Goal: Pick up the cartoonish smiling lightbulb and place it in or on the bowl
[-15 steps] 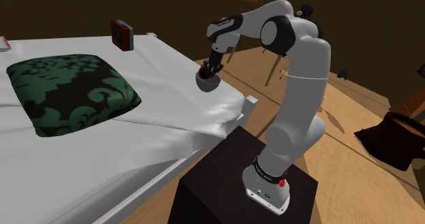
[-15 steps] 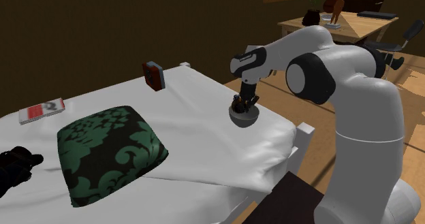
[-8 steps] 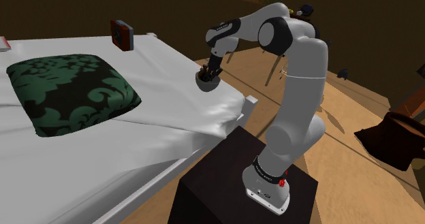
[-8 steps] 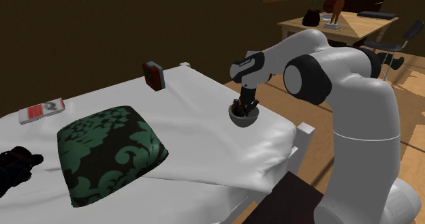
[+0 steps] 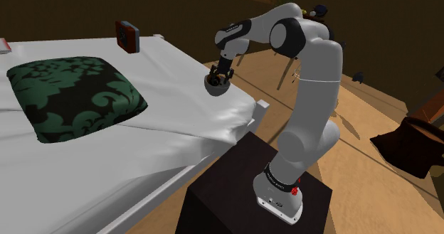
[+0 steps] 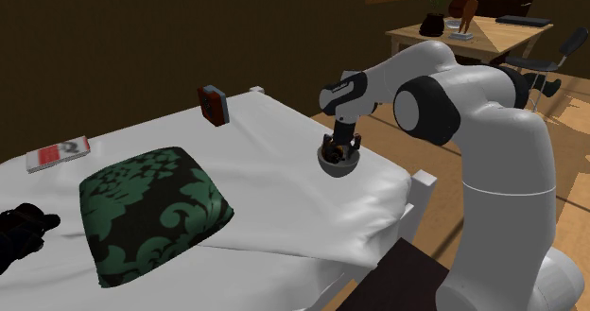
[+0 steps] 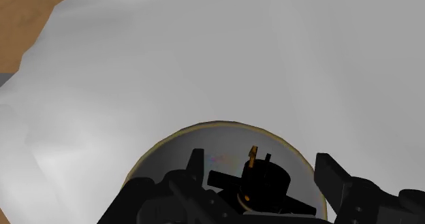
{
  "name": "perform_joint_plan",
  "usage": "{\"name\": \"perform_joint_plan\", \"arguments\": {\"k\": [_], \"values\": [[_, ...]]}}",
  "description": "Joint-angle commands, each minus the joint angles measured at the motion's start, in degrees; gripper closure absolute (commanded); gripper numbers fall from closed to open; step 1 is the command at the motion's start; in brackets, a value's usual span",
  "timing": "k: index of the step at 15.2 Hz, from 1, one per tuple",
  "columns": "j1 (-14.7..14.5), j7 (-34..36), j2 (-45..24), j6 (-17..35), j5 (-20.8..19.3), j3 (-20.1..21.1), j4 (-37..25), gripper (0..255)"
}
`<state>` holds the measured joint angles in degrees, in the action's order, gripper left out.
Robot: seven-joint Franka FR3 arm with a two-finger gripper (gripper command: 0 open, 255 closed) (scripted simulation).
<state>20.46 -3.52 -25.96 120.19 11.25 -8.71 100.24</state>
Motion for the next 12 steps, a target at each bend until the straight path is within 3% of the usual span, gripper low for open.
{"name": "perform_joint_plan", "arguments": {"k": [1,3,7,12], "values": [[0.0,0.0,0.0,0.0,0.0,0.0,0.0,0],[0.0,0.0,0.0,0.0,0.0,0.0,0.0,0],[0.3,0.6,2.5,-6.3,-0.9,-0.5,-3.9,0],[0.3,0.6,2.5,-6.3,-0.9,-0.5,-3.9,0]]}}
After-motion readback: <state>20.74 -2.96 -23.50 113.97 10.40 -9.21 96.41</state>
